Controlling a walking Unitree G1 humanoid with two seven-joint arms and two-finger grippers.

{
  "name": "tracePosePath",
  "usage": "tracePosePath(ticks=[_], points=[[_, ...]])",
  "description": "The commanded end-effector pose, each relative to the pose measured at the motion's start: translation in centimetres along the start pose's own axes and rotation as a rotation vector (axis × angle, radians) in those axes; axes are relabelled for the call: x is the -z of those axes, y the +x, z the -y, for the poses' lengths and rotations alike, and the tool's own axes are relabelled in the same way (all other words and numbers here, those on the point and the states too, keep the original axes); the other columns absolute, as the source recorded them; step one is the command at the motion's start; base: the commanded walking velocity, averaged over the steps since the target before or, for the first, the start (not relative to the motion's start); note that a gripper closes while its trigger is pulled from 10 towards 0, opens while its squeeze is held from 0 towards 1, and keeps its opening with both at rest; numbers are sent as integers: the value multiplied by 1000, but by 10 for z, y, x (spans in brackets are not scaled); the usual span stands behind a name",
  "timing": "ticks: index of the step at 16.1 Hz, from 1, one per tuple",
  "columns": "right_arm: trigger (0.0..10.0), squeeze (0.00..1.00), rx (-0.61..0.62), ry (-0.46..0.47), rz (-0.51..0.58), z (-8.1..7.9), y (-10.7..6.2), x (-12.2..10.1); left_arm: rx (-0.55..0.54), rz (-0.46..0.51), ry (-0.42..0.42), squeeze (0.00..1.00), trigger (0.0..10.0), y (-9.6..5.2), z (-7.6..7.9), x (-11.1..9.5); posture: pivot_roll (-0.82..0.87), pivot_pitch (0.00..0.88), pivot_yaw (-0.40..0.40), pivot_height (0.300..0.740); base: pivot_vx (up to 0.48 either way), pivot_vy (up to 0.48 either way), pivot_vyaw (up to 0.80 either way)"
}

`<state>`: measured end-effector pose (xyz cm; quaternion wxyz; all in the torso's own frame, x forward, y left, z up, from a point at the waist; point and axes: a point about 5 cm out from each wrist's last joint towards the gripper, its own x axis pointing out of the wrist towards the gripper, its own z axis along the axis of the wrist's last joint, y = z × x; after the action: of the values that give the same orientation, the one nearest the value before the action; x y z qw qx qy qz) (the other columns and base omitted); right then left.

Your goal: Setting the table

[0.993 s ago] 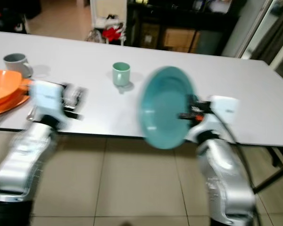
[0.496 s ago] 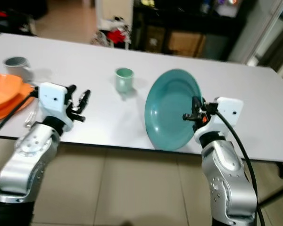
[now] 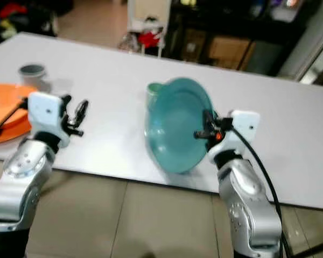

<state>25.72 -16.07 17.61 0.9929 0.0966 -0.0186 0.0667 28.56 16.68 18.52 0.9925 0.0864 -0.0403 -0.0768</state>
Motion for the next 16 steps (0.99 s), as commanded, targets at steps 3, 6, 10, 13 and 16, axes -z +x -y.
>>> tracePosePath(ticks=[3,6,10,13,16], points=[[10000,0,22,-16,27,7,-2,-7,43,14,-6,0,10000,3,11,-3,74,0,-83,740,306,0,0],[10000,0,17,-11,25,7,-2,-7,49,13,-6,0,10000,4,12,-3,69,0,-82,740,301,0,0],[10000,0,34,49,26,7,-3,-7,174,-32,14,0,10000,-2,17,4,70,0,-69,740,67,0,0],[10000,0,75,151,-38,9,-3,5,261,-63,53,0,10000,-5,17,9,82,0,-71,740,0,0,0],[10000,0,115,344,-76,17,2,11,318,-90,64,0,10000,-8,15,14,89,0,-80,740,0,0,0]])
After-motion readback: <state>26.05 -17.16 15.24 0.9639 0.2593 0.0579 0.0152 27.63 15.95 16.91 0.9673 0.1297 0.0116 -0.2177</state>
